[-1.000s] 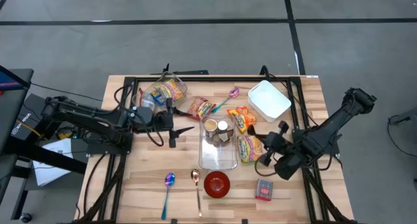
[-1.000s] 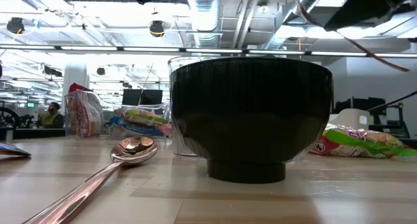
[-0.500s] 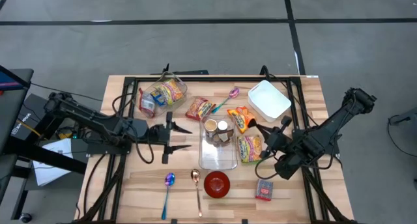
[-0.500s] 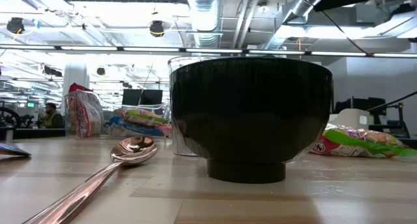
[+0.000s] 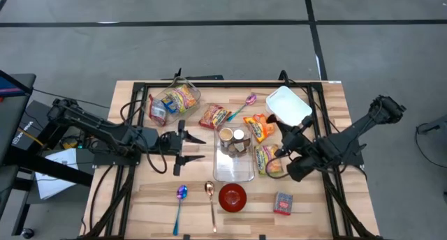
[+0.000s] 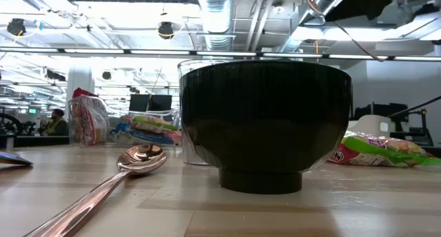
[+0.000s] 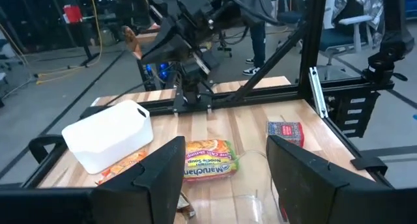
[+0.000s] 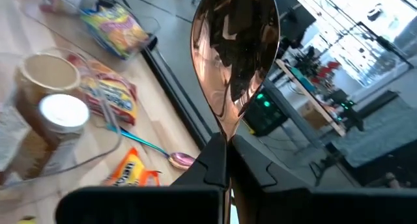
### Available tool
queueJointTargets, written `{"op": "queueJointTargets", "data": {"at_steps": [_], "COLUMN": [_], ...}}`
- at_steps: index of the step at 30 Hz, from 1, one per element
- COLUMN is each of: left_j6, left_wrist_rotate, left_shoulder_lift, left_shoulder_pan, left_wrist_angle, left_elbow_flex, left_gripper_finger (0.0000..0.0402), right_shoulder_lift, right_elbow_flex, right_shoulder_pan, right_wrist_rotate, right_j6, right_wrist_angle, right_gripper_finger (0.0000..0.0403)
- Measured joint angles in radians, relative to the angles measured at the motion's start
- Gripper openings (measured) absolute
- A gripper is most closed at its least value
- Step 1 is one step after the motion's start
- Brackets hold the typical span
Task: Pick & Place Food Item
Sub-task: Put the top gold spoon into the white bin
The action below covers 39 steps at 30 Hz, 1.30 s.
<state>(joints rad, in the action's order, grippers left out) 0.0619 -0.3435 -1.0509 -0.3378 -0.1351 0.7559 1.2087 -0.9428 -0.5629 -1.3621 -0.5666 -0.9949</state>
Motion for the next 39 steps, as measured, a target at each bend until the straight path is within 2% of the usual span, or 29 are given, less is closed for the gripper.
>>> {"op": "queueJointTargets", "data": {"at_steps": [9,16,27,36,39], "left_j6": [-0.118,-0.18,-0.261,-0.281,-0.284], "left_wrist_rotate": [0.0,0.0,-0.028,-0.032,-0.032], "left_shoulder_lift": [-0.024,-0.066,-0.106,-0.105,-0.105], "left_shoulder_pan": [-0.012,-0.053,-0.056,-0.06,-0.06], "left_wrist_angle": [0.007,0.022,0.017,0.014,0.014], "left_elbow_flex": [0.0,0.0,0.0,0.0,0.0], "left_gripper_finger": [0.0209,0.0209,0.0209,0.0209,0.0209], "right_shoulder_lift": [0.0,0.0,0.0,0.0,0.001], "right_elbow_flex": [0.0,0.0,0.0,0.006,0.03], "right_shoulder_pan": [0.114,0.263,0.502,0.657,0.691], "right_wrist_rotate": [-0.021,-0.03,-0.027,-0.023,-0.023], "right_j6": [0.077,0.08,0.079,0.079,0.144], "right_wrist_angle": [-0.016,-0.097,-0.104,-0.058,0.003], "right_gripper_finger": [0.0,0.0,0.0002,0.0002,0.0002]}}
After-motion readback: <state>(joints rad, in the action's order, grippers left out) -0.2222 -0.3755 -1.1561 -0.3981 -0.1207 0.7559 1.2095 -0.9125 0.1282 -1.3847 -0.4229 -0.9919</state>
